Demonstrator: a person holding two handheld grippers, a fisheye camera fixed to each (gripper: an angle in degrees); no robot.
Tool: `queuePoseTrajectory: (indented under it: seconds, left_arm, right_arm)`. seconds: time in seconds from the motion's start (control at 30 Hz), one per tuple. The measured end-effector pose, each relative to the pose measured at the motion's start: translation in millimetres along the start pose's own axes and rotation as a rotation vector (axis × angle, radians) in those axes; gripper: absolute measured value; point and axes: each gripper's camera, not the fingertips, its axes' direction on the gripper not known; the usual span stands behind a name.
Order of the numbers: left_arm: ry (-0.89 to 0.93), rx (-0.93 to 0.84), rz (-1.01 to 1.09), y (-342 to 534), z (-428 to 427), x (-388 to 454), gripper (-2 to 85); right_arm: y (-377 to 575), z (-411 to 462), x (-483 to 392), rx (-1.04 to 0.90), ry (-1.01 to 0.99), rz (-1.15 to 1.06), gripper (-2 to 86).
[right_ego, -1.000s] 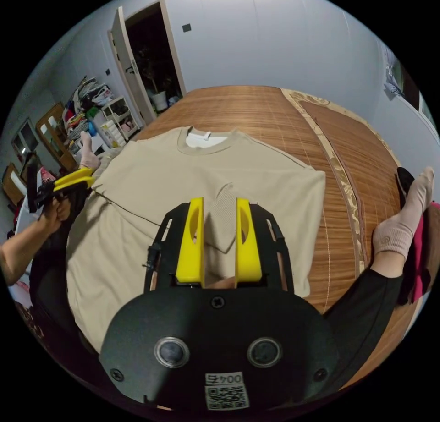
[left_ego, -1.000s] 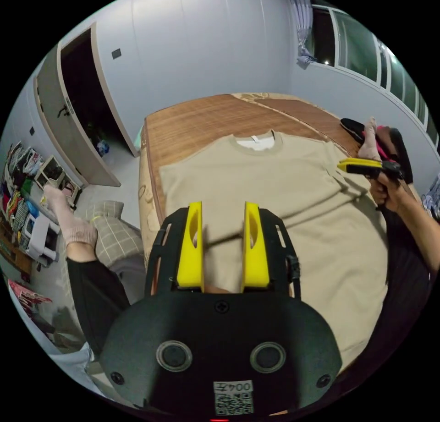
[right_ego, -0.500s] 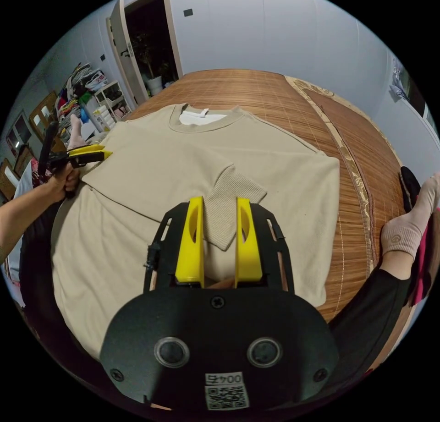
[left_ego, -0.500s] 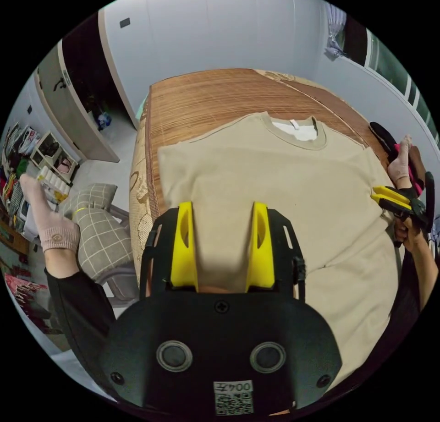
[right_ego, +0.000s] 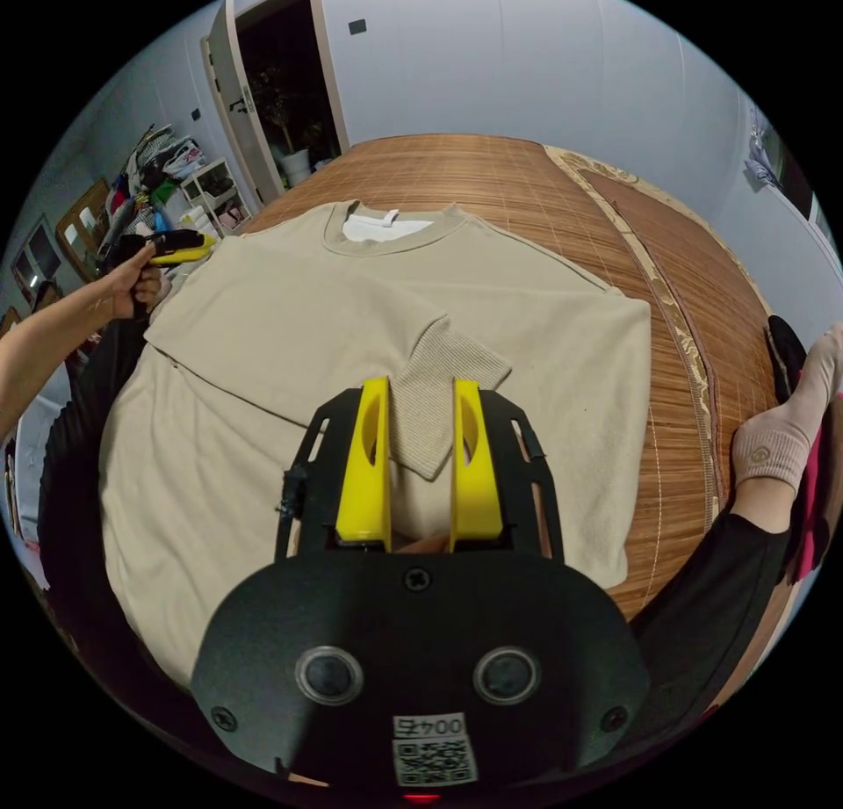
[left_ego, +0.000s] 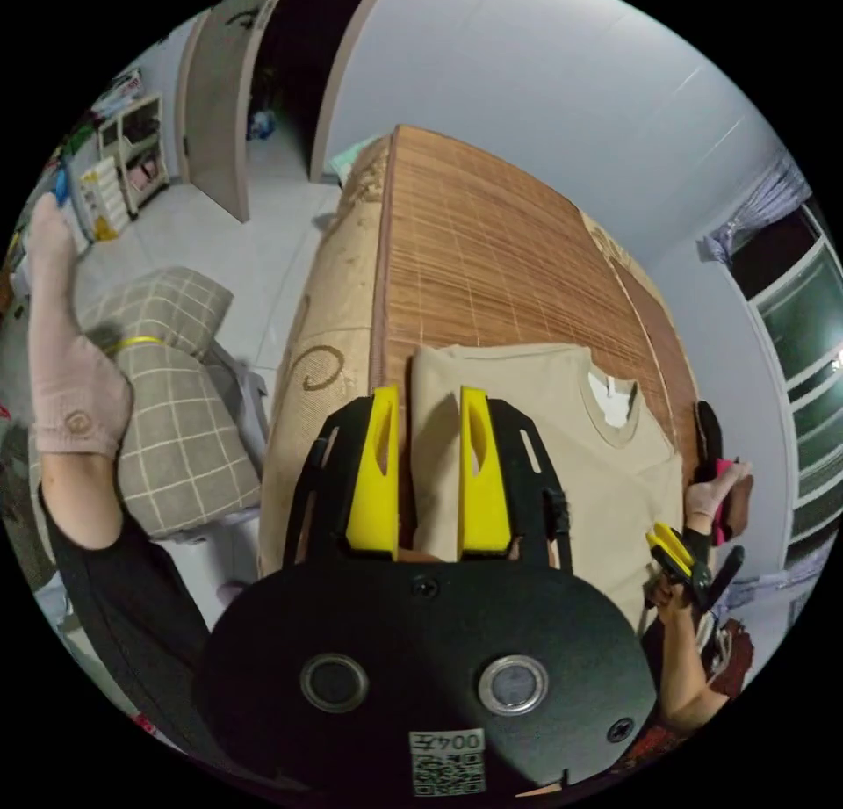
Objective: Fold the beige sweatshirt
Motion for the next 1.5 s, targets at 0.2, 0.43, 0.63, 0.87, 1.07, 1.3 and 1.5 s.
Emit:
queuePoseTrajectory:
  seconds: [0.2, 0.43, 0.63, 0.87, 1.07, 1.3, 1.5]
  left_arm:
    - [0.017, -0.027, 0.082, 2, 12, 18, 5.8]
    - [-0.262, 0.050, 0.264, 27, 16, 63, 4.2]
    - [-0.250, 0.014, 0.195, 21, 9, 66, 7.6]
    - [-0.161, 0.075, 0.241, 94, -47, 104, 7.8]
    - [-0.165, 0.007, 0.438, 182, -26, 166, 7.5]
    - [-0.241, 0.025, 0.512, 213, 2, 189, 7.3]
    - [-0.210, 0.015, 0.501, 192, 15, 191, 7.1]
  right_arm:
    - [3, 4, -3, 0.000, 0.003, 0.001, 11.2]
    - [5, 11, -10, -0.001, 0.016, -0.006, 11.2]
    - [6, 18, -16, -0.003, 0.025, -0.005, 11.2]
    - [9, 17, -25, 0.020, 0.031, 0.035, 11.1]
    - [28, -8, -47, 0.025, 0.095, 0.127, 11.4]
    - [35, 25, -76, -0.053, 0.169, 0.113, 11.5]
    - [6, 46, -72, -0.093, 0.180, 0.067, 11.4]
